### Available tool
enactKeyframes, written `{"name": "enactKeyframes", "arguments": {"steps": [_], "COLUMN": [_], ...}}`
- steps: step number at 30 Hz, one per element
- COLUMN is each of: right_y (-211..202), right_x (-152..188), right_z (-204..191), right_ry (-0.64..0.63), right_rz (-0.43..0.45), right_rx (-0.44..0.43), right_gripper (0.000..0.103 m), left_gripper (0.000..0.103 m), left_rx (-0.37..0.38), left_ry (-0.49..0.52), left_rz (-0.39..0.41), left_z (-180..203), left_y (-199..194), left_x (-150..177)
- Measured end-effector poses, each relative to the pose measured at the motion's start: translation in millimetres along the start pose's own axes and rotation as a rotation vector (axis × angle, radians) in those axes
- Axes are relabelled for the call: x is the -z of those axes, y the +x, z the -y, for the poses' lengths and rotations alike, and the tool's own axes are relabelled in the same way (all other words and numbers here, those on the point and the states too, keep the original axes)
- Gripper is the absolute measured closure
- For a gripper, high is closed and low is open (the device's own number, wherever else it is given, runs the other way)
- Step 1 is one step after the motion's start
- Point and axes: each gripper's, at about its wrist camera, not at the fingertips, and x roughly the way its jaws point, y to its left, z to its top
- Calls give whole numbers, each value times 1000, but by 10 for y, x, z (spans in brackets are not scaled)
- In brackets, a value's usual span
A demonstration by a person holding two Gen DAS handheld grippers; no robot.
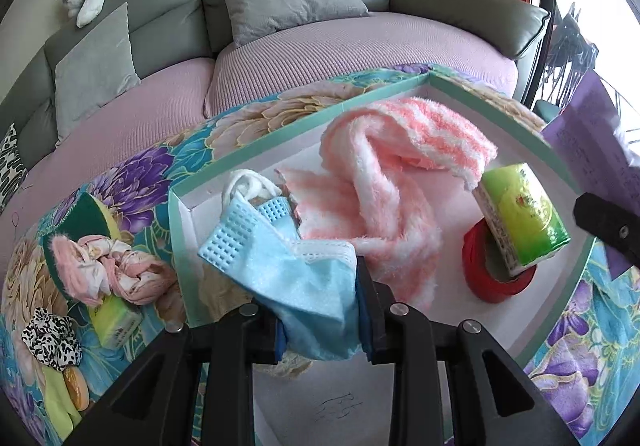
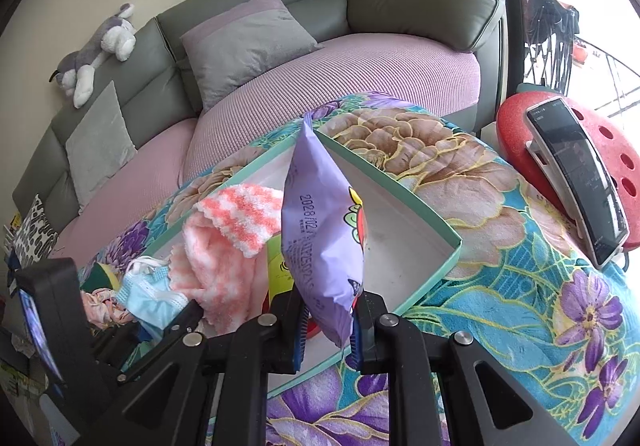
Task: Organize soft objects
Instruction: 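Carry the face mask and wipes packet over the white tray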
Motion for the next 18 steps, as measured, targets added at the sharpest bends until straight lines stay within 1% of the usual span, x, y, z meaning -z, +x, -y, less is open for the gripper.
{"name": "enactKeyframes", "arguments": {"steps": [4, 8, 13, 16, 18], "right_y": [10, 10, 12, 9, 12], "right_x": [3, -3, -6, -6, -6], "right_z": [22, 49, 37, 25, 24], "right_ry": [8, 19, 16, 11, 11], "right_rz": [-1, 1, 0, 1, 0], "right_rx": [-4, -3, -7, -8, -6], "right_gripper": [85, 85, 85, 85, 85], "left_gripper": [73, 73, 73, 73, 73], "left_rx": [3, -7, 10, -11, -9], "left_ry": [-10, 2, -25, -39, -35], "left_rz": [-13, -21, -2, 2, -5], "left_z": [-19, -17, -56, -100, -103], "left_y": [53, 89, 48, 59, 93], "left_x": [20, 40, 12, 7, 14]}}
